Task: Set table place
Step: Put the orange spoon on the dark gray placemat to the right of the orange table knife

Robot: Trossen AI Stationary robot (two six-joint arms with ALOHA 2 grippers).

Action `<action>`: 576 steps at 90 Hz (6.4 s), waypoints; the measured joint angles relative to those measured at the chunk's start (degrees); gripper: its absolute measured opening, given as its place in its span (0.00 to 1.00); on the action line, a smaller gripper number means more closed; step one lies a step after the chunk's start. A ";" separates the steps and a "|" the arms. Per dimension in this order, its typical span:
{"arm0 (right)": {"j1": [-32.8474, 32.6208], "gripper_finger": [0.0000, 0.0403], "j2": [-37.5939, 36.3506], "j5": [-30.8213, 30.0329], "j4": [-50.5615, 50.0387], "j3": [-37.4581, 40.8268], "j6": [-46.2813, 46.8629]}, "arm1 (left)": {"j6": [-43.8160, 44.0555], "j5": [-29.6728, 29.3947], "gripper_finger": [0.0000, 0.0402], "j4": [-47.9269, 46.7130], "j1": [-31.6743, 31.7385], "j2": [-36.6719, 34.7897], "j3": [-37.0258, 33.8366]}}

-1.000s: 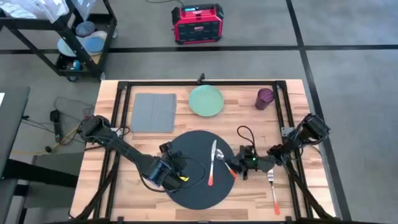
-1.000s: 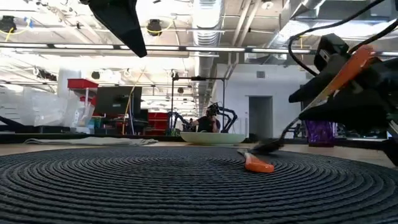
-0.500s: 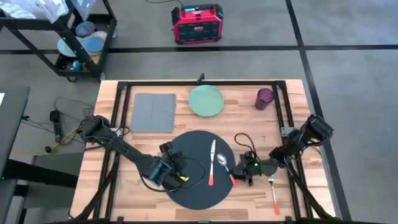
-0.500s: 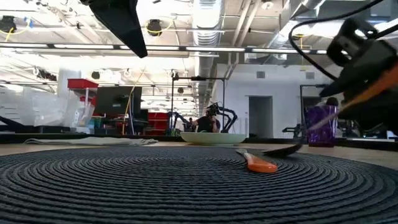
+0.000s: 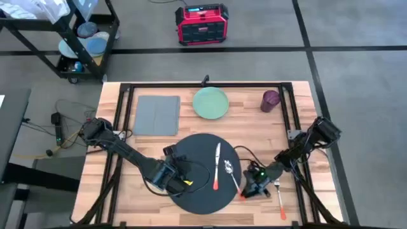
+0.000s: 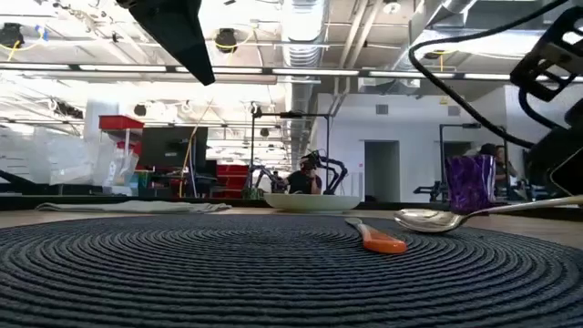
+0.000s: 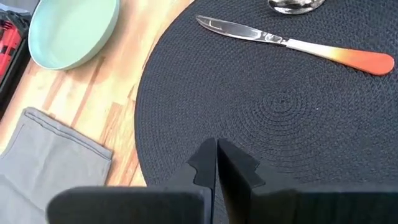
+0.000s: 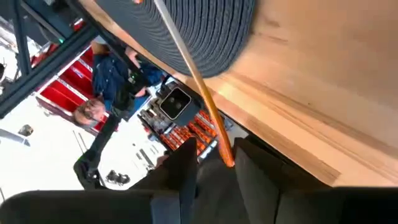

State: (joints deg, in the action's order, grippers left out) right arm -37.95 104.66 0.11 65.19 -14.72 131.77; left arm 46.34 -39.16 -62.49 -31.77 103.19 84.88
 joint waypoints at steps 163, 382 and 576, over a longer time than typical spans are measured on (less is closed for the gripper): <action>26.42 0.00 -28.33 4.65 -95.62 -37.75 -84.12 | 10.43 -12.90 0.00 7.75 0.39 -0.10 -0.02; 44.25 0.28 -5.01 31.29 -85.47 -37.81 -118.18 | 12.86 -12.00 0.00 8.45 2.25 -0.10 -0.02; 50.73 0.03 -5.03 30.46 -86.53 -37.81 -122.19 | 12.88 -12.02 0.00 8.45 2.25 0.03 -0.02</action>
State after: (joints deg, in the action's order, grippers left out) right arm 12.78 99.63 30.57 -21.34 -52.53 9.58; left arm 59.22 -51.18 -54.04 -29.52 103.22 84.86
